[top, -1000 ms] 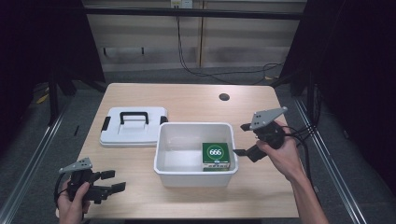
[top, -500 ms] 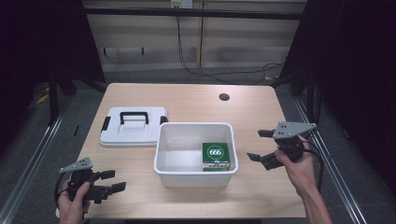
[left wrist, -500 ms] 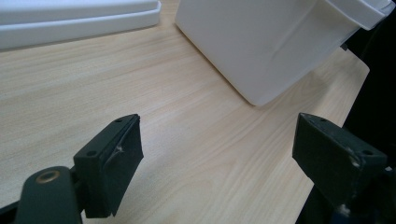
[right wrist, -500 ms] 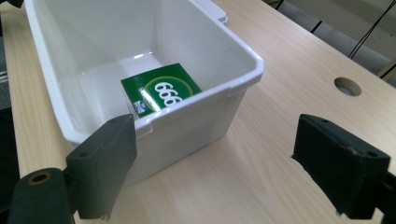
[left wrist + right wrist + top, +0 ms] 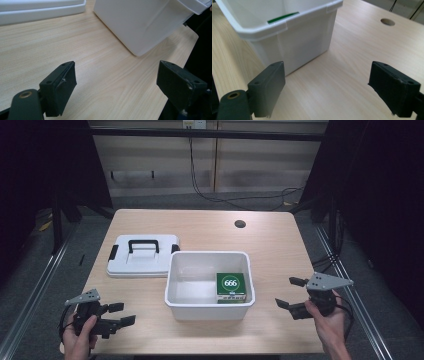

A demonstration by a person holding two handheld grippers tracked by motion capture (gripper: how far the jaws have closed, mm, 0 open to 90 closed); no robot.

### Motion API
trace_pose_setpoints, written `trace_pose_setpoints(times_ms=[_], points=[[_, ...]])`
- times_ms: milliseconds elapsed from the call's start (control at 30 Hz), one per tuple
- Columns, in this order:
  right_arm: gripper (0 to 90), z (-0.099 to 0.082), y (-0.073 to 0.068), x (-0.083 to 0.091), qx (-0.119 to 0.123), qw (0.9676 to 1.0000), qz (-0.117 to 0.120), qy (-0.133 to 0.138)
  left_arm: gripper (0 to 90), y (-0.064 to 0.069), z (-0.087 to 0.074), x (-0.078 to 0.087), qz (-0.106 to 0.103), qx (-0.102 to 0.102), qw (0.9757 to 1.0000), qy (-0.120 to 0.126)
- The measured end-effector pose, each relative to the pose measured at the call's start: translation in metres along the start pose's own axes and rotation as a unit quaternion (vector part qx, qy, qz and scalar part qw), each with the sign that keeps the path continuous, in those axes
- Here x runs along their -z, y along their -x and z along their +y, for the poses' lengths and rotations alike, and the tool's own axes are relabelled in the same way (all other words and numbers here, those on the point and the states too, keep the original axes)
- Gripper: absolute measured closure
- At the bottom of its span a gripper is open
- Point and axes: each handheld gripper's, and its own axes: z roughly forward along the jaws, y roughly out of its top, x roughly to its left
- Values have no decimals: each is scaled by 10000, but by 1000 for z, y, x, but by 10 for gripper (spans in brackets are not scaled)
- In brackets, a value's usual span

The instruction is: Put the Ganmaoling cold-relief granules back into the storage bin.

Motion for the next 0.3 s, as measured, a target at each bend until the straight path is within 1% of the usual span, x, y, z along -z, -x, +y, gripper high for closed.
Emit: trace_pose_setpoints(times_ms=[67,133,200,300], points=[[130,-11,0,-1,-69,10000,-66,-7,161,0,0,0,-6,-2,10000,-1],[129,-21,0,-3,-183,9998,-74,17,160,-1,0,0,-18,0,10000,0],[129,-29,1,-6,-288,9994,-87,-142,160,0,1,1,-25,15,10000,34],[129,-37,3,-8,-363,9991,-118,-206,160,-1,1,1,-33,-15,10000,43]])
